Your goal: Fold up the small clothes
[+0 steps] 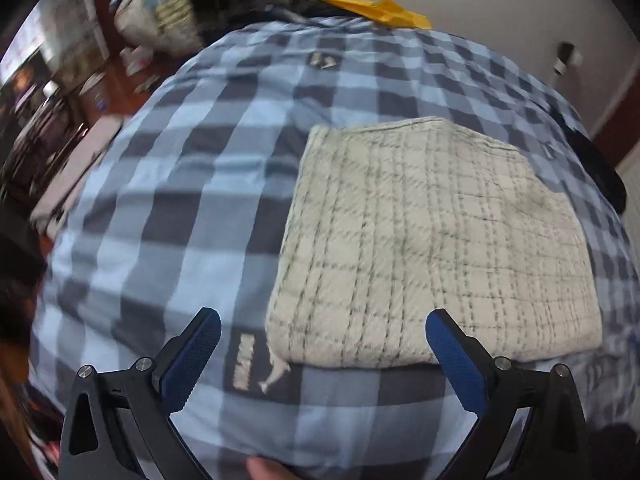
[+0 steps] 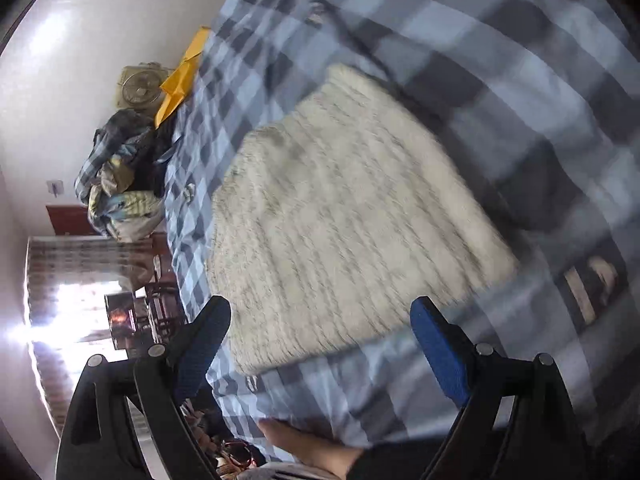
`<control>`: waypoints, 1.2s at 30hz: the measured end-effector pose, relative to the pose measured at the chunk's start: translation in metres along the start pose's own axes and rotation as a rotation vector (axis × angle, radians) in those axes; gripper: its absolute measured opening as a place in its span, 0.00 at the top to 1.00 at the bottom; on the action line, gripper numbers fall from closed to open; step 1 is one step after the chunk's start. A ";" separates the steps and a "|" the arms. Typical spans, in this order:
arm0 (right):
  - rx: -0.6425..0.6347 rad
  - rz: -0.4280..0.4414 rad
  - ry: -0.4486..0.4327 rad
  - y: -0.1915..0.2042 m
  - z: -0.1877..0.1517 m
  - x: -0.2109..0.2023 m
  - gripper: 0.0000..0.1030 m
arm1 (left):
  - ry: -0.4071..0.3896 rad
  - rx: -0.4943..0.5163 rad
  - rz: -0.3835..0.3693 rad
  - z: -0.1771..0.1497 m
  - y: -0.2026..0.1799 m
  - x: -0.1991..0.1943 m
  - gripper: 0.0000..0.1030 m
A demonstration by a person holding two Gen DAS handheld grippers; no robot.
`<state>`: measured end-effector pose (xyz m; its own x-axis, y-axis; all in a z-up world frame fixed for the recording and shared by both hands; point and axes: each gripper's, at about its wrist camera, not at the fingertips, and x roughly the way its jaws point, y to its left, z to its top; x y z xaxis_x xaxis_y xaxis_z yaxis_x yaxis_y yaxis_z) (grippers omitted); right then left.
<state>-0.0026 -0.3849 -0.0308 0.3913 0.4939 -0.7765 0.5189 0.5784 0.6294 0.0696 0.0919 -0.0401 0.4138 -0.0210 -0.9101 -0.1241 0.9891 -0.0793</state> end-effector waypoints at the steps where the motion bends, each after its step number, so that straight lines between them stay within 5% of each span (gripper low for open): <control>1: 0.047 -0.019 0.005 -0.013 0.001 0.001 0.13 | -0.006 -0.028 0.030 -0.005 0.003 0.003 0.00; 4: 0.155 -0.030 0.074 -0.053 0.004 0.015 0.13 | -0.036 -0.054 0.054 -0.015 0.013 0.011 0.00; 8: 0.229 -0.015 0.078 -0.085 0.007 0.032 0.13 | 0.023 -0.103 0.082 -0.020 0.028 0.026 0.00; 10: 0.309 0.108 0.092 -0.097 0.010 0.040 0.13 | 0.052 -0.160 0.034 -0.023 0.035 0.032 0.00; 13: 0.341 0.016 0.091 -0.104 0.013 0.048 0.13 | 0.129 -0.233 -0.061 -0.030 0.042 0.046 0.00; 16: 0.284 0.023 0.072 -0.093 0.020 0.053 0.14 | 0.190 -0.269 -0.108 -0.036 0.044 0.058 0.00; 22: 0.188 -0.074 0.101 -0.077 0.025 0.082 0.35 | 0.212 -0.263 -0.115 -0.041 0.040 0.063 0.00; 26: 0.166 -0.064 0.065 -0.072 0.030 0.086 0.71 | 0.214 -0.245 -0.103 -0.043 0.037 0.062 0.00; 36: 0.173 0.068 -0.076 -0.079 0.016 0.050 0.82 | 0.219 -0.227 -0.083 -0.043 0.043 0.064 0.00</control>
<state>-0.0117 -0.4168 -0.1197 0.4823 0.4738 -0.7368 0.6097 0.4224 0.6708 0.0519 0.1268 -0.1196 0.2305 -0.1558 -0.9605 -0.3062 0.9253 -0.2236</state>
